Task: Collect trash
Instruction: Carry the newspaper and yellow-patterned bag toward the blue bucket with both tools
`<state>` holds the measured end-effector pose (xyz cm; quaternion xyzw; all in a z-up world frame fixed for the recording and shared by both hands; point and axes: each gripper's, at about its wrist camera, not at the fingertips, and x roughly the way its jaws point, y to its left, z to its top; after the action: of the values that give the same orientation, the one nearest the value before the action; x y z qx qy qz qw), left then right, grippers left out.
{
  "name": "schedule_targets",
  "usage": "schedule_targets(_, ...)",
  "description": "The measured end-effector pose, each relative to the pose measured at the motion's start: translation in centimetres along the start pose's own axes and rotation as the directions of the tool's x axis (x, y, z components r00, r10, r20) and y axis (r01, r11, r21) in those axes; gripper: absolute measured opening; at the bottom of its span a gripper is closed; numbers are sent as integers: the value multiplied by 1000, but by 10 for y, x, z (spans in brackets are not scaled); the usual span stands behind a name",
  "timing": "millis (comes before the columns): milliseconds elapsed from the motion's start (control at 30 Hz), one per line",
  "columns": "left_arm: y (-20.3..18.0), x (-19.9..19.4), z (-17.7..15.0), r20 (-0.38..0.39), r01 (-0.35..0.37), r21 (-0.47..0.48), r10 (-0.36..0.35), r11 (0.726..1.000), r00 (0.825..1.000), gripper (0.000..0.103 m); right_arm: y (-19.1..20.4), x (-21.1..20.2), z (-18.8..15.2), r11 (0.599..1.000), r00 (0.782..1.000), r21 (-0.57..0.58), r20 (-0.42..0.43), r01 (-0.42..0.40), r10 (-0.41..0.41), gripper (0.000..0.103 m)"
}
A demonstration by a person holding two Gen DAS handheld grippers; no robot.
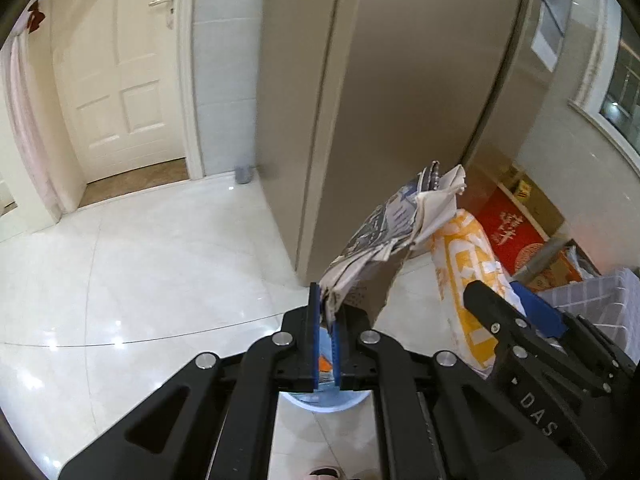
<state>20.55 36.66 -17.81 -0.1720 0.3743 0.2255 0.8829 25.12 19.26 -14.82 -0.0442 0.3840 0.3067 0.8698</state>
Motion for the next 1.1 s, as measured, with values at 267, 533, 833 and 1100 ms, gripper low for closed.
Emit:
schedule_targets(267,-2,10,-4,-25,-11,-2,11,1000,1000,4,-7,10,-9,1000,999,27,-30,14,-13,55)
schedule_targets(533,-11,9,-7,-25,4,20,-4,1000,1000,4,-8,2,-11,999,1000,36,-28,16,-15,56)
schedule_targets(833,-13,14,-6,-34,13,27,-12,1000,999,4,-11,0,-11,999,1000,34,-14,21,-21,58)
schedule_targets(1100,-17,22,-2,-47,23,38,-21,999,999,5,-16,2,-11,998,999,55,-7,39,-39,61)
